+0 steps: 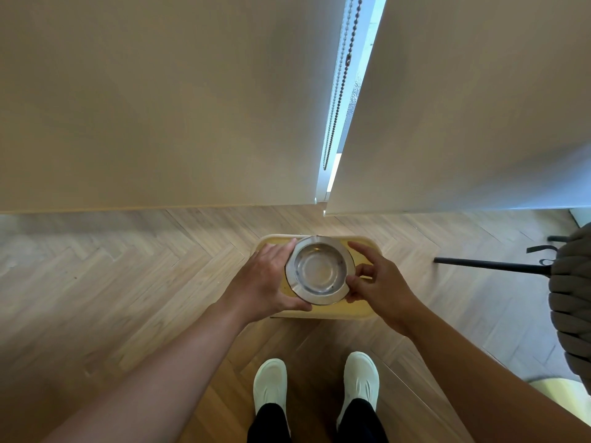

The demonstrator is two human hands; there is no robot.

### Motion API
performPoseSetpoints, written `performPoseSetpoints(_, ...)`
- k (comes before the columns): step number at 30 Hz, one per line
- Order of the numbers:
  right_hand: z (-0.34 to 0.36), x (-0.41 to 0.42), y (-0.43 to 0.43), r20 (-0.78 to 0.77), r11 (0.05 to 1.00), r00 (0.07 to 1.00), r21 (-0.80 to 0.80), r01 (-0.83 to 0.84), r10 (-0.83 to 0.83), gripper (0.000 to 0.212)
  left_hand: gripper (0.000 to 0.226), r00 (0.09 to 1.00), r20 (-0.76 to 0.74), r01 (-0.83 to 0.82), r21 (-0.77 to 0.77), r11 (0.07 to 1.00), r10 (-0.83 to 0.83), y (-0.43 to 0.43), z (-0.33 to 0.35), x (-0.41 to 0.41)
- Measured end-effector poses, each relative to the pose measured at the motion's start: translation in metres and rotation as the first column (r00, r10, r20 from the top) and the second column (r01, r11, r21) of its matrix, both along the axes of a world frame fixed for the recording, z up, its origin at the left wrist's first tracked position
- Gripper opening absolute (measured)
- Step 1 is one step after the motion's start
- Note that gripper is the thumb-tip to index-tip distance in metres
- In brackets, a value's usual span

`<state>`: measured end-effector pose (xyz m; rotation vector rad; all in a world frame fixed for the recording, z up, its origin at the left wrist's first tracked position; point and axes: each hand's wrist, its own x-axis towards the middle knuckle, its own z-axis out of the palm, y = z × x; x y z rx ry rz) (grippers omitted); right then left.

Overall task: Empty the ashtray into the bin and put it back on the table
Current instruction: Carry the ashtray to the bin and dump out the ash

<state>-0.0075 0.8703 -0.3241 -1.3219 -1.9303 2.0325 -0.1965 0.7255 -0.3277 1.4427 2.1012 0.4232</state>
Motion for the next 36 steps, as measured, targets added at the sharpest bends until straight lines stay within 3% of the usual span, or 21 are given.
performPoseSetpoints(6,0.004,-0.001,0.002,-0.046,0.971,0.984,0.172,-0.165,0.175,0.060,0.123,0.998,0.050,-0.039,-0.030,0.999,0.040,-0.005,0.002,-0.002)
performPoseSetpoints(11,0.012,-0.003,-0.004,-0.072,0.887,0.938,0.355,-0.295,0.340,0.083,0.120,0.995,0.061,-0.076,-0.007,0.997,0.077,-0.010,0.010,0.002)
performPoseSetpoints(16,0.026,-0.003,-0.004,-0.070,0.841,0.912,0.421,-0.340,0.404,0.097,0.116,0.993,0.063,-0.103,0.018,0.995,0.101,-0.014,0.028,0.005)
performPoseSetpoints(24,0.082,0.008,-0.013,-0.060,0.803,0.904,0.487,-0.344,0.423,0.097,0.111,0.996,0.051,-0.082,0.061,0.995,0.079,-0.020,0.082,0.016)
performPoseSetpoints(30,0.138,0.023,-0.035,-0.058,0.805,0.921,0.507,-0.306,0.386,0.091,0.110,0.998,0.061,-0.023,0.062,0.998,0.019,-0.029,0.135,0.021)
performPoseSetpoints(36,0.197,0.035,-0.064,-0.038,0.820,0.949,0.516,-0.249,0.312,0.099,0.109,0.997,0.080,0.003,0.092,0.996,-0.010,-0.051,0.197,0.028)
